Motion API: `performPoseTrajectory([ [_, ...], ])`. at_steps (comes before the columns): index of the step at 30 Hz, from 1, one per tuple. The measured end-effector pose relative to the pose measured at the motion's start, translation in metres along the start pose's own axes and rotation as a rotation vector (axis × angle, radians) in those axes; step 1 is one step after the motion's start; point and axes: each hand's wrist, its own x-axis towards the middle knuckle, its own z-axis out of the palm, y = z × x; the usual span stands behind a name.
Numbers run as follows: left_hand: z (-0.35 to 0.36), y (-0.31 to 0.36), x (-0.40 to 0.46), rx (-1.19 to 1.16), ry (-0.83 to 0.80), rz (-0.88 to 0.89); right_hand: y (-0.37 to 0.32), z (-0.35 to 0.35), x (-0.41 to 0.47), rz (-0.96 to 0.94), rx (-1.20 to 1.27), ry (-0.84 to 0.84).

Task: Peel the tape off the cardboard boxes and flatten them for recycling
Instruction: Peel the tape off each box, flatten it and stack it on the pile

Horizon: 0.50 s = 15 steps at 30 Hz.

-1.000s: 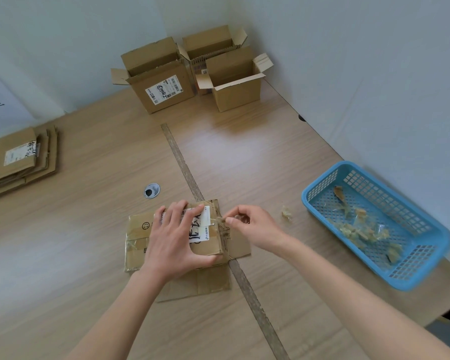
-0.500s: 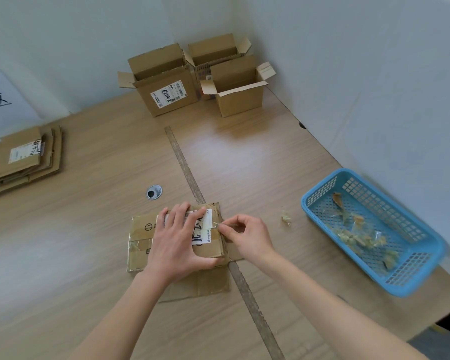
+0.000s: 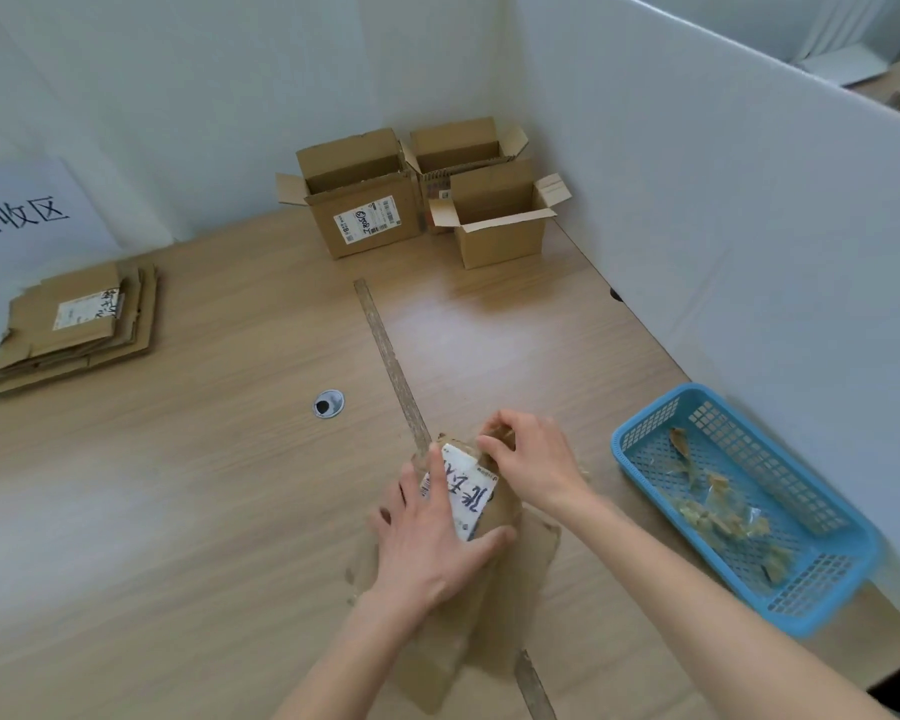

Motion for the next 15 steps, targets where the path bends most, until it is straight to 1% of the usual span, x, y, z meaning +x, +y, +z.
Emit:
performPoseTrajectory([
  [1, -0.001, 0.000, -0.005, -0.055, -0.065, 0.017, -0.002, -0.004, 0.001, -0.048, -0.027, 0.007],
  [3, -0.004, 0.003, -0.014, -0.122, -0.104, 0.061, -0.007, -0.013, 0.005, -0.147, -0.058, -0.005],
  [5, -0.006, 0.013, -0.016, -0.181, -0.061, 0.032, -0.013, -0.015, 0.003, -0.262, -0.121, -0.014],
  [7, -0.008, 0.027, -0.012, -0.244, -0.001, -0.050, -0.010, -0.015, -0.010, -0.318, -0.166, -0.021],
  [9, -0.010, 0.038, -0.006, -0.298, 0.012, -0.108, 0.001, -0.019, -0.028, -0.329, -0.152, -0.053],
  [11, -0.008, 0.046, -0.002, -0.343, 0.012, -0.126, 0.016, -0.030, -0.042, -0.314, -0.112, -0.066],
  [13, -0.005, 0.049, -0.003, -0.372, 0.011, -0.127, 0.025, -0.042, -0.047, -0.264, 0.013, -0.040],
  [15, -0.001, 0.047, -0.004, -0.412, -0.011, -0.093, 0.028, -0.047, -0.048, -0.168, 0.207, -0.083],
])
